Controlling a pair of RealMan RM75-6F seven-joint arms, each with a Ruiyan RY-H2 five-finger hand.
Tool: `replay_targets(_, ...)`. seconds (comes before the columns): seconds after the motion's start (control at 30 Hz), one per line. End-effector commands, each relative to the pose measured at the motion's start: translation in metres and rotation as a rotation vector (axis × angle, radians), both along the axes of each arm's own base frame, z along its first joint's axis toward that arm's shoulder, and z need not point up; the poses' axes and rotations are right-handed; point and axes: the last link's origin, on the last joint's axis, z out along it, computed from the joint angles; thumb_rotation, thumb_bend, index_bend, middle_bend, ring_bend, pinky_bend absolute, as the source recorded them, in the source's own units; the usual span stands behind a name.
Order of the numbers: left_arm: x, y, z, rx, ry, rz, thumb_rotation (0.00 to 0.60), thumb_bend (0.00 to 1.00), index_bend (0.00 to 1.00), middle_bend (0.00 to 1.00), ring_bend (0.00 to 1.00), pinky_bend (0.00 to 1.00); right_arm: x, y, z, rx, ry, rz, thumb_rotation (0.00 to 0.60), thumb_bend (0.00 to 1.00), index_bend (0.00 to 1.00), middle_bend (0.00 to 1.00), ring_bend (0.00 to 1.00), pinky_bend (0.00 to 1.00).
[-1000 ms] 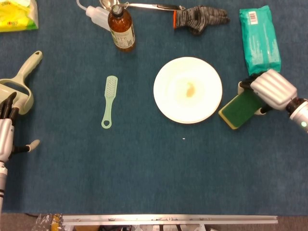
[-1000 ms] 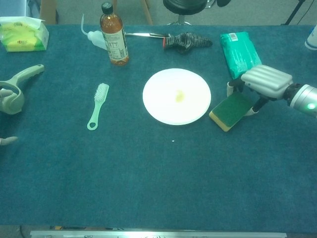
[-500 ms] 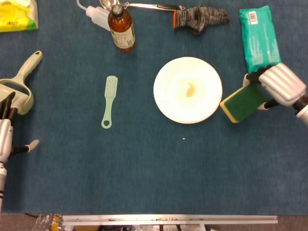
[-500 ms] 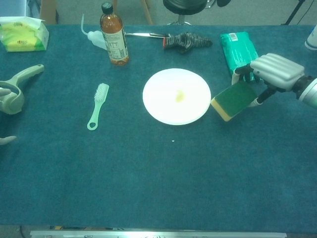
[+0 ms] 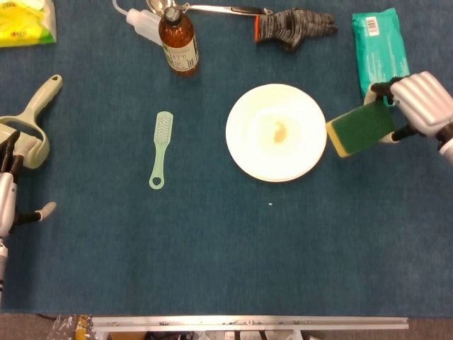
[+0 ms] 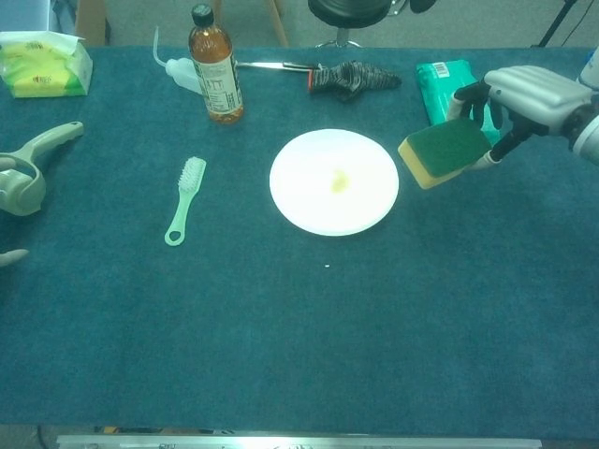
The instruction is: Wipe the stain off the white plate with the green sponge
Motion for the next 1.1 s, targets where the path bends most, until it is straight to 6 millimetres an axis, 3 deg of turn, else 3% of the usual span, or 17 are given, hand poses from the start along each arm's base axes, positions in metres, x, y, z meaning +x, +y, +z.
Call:
replay_targets(0.03,-0.001,-0.001,0.001,0.005,-0.002,0.002,0.6,0.09,0.11,0.0,0.04,0.28,0.008,-0.013,-0.001,0.017,-0.007,-0.049,0.6,0.0,0.55,0.6,0.51,0.57)
replay_targets(0.27,-0.004,-0.003,0.001,0.005,-0.006,0.01,0.6,0.09,0.11,0.0,0.04,0.28,0.021,-0.029,-0.007,0.053,-0.013,-0.098,0.6,0.0,0.55,0.6,0.52,0.57)
replay_targets(0.63,-0.007,-0.005,0.004,0.017,-0.015,0.012,0.6,0.09,0.11,0.0,0.04,0.28,0.064,-0.052,-0.016,0.154,0.082,-0.093,0.6,0.0,0.56,0.6,0.52,0.57)
replay_targets(1.1,-0.009,-0.005,0.003,0.024,-0.032,0.009,0.6,0.09,0.11,0.0,0.04,0.28,0.098,-0.052,-0.035,0.197,0.349,-0.007,0.6,0.0,0.56,0.6,0.52,0.57)
